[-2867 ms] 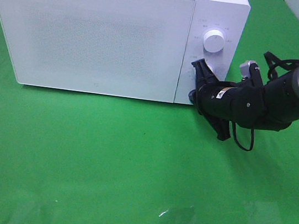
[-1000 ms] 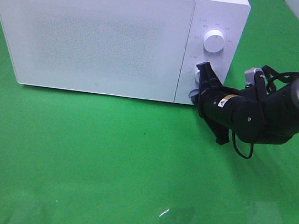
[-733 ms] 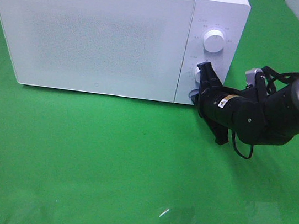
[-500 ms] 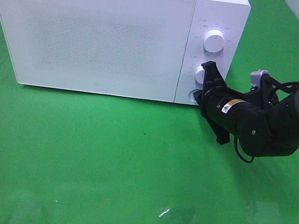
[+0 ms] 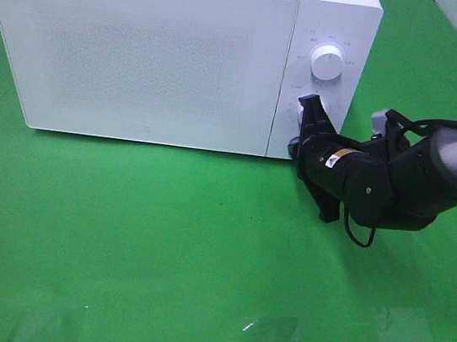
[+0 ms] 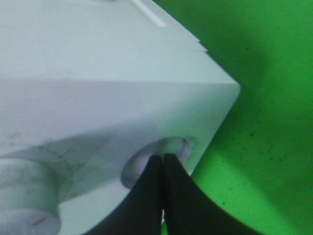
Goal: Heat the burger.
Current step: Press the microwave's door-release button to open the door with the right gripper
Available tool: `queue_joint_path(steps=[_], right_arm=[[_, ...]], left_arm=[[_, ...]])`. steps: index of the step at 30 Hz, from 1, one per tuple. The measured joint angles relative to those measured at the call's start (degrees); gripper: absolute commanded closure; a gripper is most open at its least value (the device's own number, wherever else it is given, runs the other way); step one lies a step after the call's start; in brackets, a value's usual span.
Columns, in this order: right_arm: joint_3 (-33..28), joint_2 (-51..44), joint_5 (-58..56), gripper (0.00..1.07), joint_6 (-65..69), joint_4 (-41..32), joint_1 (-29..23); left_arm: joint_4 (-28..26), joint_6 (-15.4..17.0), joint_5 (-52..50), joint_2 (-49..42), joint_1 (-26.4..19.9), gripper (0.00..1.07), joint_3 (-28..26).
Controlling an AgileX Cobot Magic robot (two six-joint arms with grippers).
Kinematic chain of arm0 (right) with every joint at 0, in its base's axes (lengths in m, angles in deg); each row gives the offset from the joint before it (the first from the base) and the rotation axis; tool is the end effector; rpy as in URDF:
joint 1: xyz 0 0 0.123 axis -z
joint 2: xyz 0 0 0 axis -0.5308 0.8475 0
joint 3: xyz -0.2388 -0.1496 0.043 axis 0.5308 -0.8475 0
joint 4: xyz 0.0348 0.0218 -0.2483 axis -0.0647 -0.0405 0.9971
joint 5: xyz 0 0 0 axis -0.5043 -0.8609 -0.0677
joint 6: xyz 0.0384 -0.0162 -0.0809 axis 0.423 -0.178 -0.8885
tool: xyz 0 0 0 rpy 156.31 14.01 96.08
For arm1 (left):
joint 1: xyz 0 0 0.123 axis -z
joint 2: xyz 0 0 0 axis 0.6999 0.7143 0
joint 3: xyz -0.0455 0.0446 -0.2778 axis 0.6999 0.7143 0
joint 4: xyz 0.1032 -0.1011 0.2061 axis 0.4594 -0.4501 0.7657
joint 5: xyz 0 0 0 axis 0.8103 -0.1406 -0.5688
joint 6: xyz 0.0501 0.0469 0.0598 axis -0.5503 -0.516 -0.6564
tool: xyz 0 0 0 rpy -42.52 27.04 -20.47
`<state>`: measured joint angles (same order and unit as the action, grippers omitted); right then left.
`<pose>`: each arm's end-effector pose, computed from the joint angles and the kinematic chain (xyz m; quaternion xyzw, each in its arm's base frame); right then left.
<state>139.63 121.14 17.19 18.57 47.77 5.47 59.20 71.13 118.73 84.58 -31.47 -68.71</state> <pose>0.3476 0.1565 0.0803 0.4152 0.7365 0.3783 0.3769 -0.0064 -0.0027 0.2788 0.1479 0.8356 -0.0534 0.5264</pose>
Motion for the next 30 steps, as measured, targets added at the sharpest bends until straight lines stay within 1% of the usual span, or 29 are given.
queue_joint_path(steps=[9, 18, 19, 20, 21, 22, 23, 24, 25, 27, 30], right_arm=[[2.35, -0.06, -6.36, 1.07, -0.52, -3.84, 0.00], [1.32, -0.69, -4.93, 1.07, -0.63, -3.55, 0.00], [-0.06, -1.15, -1.66, 1.07, -0.69, -2.64, 0.00], [-0.06, -1.15, -1.66, 1.07, -0.69, -2.64, 0.00], [-1.83, -2.18, 1.72, 1.07, -1.55, -1.60, 0.00], [-3.27, -3.15, 2.86, 1.07, -3.09, -0.46, 0.00], [-3.27, -3.15, 2.86, 1.07, -3.09, -0.46, 0.00], [-4.93, -4.58, 5.73, 1.07, -4.81, 0.34, 0.00], [-4.93, -4.58, 5.73, 1.07, -4.81, 0.34, 0.00], [-7.51, -6.99, 6.93, 1.07, -6.65, 1.20, 0.40], [-9.11, -8.59, 7.28, 1.07, -7.51, 1.83, 0.57]], left_arm=[[0.00, 0.00, 0.00, 0.00, 0.00, 1.06, 0.00], [0.00, 0.00, 0.00, 0.00, 0.00, 1.06, 0.00], [0.00, 0.00, 0.00, 0.00, 0.00, 1.06, 0.00], [0.00, 0.00, 0.00, 0.00, 0.00, 1.06, 0.00], [0.00, 0.00, 0.00, 0.00, 0.00, 1.06, 0.00], [0.00, 0.00, 0.00, 0.00, 0.00, 1.06, 0.00], [0.00, 0.00, 0.00, 0.00, 0.00, 1.06, 0.00], [0.00, 0.00, 0.00, 0.00, 0.00, 1.06, 0.00], [0.00, 0.00, 0.00, 0.00, 0.00, 1.06, 0.00], [0.00, 0.00, 0.00, 0.00, 0.00, 1.06, 0.00], [0.00, 0.00, 0.00, 0.00, 0.00, 1.06, 0.00]])
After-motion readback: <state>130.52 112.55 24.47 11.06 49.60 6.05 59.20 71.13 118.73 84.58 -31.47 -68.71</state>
